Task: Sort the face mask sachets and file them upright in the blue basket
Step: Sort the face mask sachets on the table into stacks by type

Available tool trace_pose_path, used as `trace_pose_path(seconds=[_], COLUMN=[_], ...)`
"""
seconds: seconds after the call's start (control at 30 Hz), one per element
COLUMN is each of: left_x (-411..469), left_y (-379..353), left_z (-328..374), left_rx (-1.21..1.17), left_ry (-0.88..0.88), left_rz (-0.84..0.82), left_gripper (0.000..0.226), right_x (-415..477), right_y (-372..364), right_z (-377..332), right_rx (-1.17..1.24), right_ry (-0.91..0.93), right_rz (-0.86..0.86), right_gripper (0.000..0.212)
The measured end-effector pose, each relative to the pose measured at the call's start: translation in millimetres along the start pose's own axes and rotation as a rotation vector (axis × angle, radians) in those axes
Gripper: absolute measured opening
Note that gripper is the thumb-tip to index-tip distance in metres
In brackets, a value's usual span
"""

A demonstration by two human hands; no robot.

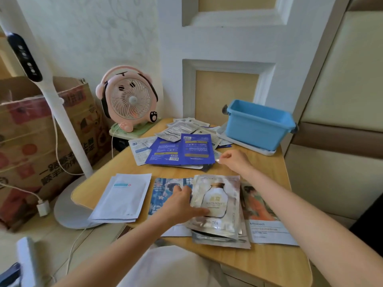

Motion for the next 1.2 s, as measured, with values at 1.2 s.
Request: trace_pose_path(seconds=[1.2], left_x=[106.5], left_y=[26.5], left_z=[-20.7], left_rx=[0.288], left_ry=[-0.266], left_rz=[0.254], left_gripper=[0.091], right_x=[45.4], right_y=[26.4], right_z=[-31.7], right_rx=[1.168], right_ry=[-0.193], right_rz=[-0.059], right_gripper=[0.008])
Point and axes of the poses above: each hand's wrist, its own x-axis towards the middle knuckle, its own y-axis out of the back of the hand, z = x × y, the point moved 2 cm from there along x, towards the middle knuckle, and after that the axes turned 8 degrees about z, right-handed, at the moved point
